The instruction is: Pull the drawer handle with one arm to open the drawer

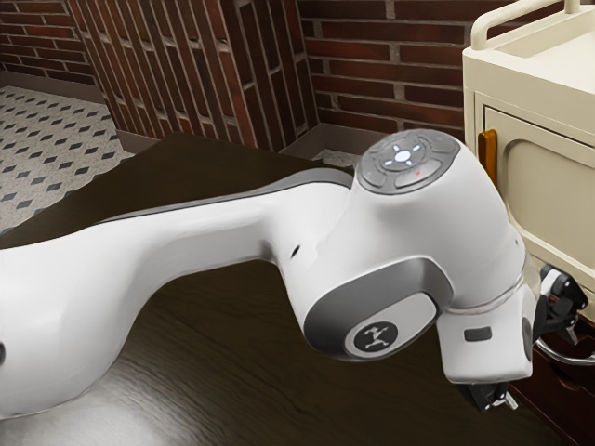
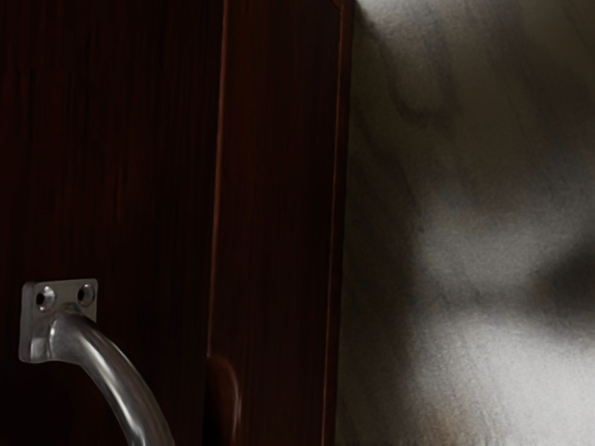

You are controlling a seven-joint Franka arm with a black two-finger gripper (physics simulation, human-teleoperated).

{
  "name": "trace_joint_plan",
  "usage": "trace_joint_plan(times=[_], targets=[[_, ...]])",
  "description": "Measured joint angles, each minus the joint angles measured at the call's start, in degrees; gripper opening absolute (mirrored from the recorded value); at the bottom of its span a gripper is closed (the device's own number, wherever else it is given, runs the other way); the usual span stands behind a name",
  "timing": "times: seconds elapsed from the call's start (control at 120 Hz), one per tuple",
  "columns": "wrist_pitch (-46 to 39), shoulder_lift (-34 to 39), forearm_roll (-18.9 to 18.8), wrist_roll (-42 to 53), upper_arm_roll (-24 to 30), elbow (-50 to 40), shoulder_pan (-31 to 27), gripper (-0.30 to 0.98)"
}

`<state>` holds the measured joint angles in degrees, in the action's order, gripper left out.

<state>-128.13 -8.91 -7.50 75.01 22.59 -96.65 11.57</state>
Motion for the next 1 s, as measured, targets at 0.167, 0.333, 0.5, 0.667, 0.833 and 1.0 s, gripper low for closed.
trace_joint_plan(times=[0.167,0.333,0.5,0.667,0.833,1.0], targets=[[-0.09,0.0,0.0,0.0,0.0,-0.13,0.0,0.61],[-0.14,0.0,0.29,-0.17,0.0,-0.14,-0.09,0.5],[-0.12,0.09,0.5,-0.67,0.0,-0.27,-0.11,0.43],[0.38,0.64,0.67,-1.52,0.0,-0.73,-0.11,0.4],[2.13,1.51,0.79,-2.48,0.02,-1.36,-0.12,0.39],[4.67,3.92,1.66,-3.43,-0.02,-2.72,-0.15,0.36]])
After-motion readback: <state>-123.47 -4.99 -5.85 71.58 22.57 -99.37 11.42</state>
